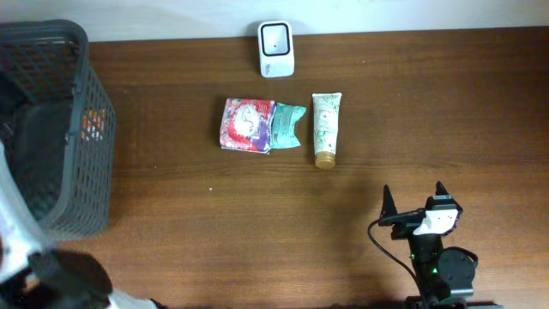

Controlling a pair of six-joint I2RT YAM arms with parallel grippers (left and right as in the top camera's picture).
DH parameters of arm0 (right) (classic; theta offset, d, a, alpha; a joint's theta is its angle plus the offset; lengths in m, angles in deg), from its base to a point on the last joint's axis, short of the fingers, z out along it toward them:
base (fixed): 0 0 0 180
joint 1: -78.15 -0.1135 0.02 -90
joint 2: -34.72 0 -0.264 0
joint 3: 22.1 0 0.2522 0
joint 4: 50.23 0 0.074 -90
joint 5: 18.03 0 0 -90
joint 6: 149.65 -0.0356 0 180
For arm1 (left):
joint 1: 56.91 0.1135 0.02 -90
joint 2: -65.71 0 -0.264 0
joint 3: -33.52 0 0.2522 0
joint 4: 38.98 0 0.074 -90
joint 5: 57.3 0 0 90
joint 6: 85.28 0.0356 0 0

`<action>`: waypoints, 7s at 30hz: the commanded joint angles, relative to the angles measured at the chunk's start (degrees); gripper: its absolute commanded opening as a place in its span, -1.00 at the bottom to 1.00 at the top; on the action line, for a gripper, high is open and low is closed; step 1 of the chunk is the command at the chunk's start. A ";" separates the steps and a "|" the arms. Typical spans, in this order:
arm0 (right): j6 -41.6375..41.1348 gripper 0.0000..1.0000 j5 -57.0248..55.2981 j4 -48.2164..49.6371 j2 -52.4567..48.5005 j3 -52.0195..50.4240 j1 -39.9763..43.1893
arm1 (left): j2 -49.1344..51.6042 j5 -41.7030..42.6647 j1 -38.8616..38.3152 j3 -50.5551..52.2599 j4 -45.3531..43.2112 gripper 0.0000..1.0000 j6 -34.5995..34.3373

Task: Scan the item barcode
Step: 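Grasp the Kleenex tissue pack in the basket and place it left of packets, then grasp the orange packet in the basket and lower it beside the tissues, then open the left gripper and retract the left arm to the basket side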

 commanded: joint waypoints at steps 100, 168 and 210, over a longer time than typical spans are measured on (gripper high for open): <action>0.13 0.97 -0.50 -0.07 0.42 -0.52 -0.48 | 24.94 17.35 2.47 -0.22 -0.52 0.94 13.73; 0.13 0.97 -0.52 -0.07 0.42 -0.52 -0.48 | 13.97 -14.16 -38.16 12.37 -1.16 -1.00 -1.95; 0.13 0.97 -0.50 -0.07 0.42 -0.52 -0.48 | 18.69 -8.24 -37.35 -55.10 46.49 0.99 -4.35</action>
